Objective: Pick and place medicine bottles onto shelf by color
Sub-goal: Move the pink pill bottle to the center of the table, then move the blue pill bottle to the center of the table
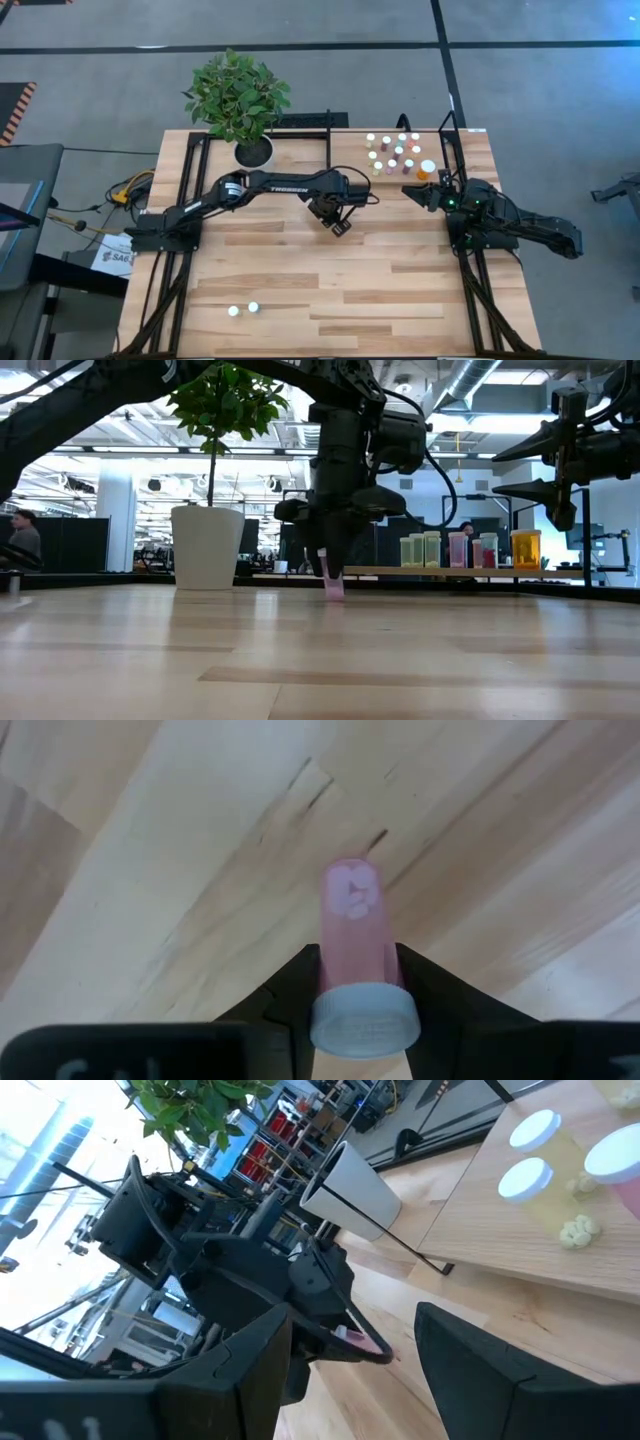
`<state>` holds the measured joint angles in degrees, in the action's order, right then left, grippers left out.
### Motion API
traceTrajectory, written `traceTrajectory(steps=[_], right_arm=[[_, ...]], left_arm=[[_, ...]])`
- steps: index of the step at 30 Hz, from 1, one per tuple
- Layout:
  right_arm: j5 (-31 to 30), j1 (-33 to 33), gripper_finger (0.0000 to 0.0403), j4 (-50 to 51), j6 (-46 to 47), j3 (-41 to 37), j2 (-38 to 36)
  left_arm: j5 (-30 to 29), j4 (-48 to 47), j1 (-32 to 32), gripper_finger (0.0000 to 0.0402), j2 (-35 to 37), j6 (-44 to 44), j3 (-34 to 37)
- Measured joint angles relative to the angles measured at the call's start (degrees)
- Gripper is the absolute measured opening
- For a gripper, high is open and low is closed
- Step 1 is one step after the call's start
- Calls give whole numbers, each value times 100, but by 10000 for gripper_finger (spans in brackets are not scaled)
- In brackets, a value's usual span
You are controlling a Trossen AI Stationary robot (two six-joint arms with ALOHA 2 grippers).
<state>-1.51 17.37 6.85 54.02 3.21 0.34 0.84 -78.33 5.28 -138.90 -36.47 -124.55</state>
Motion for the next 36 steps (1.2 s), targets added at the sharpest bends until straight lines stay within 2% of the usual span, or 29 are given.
traceTrajectory(steps=[15, 20, 28, 36], right_arm=[[0, -2, 234, 0, 0, -1, 0], [1, -2, 234, 0, 0, -1, 0], [1, -2, 234, 0, 0, -1, 0], [0, -2, 234, 2, 0, -1, 1]], left_arm=[[35, 241, 24, 154, 1, -4, 0], [90, 62, 24, 171, 1, -67, -176], [306, -1226, 24, 210, -1, -637, -968], [649, -1173, -38, 210, 294, -1554, -1025]])
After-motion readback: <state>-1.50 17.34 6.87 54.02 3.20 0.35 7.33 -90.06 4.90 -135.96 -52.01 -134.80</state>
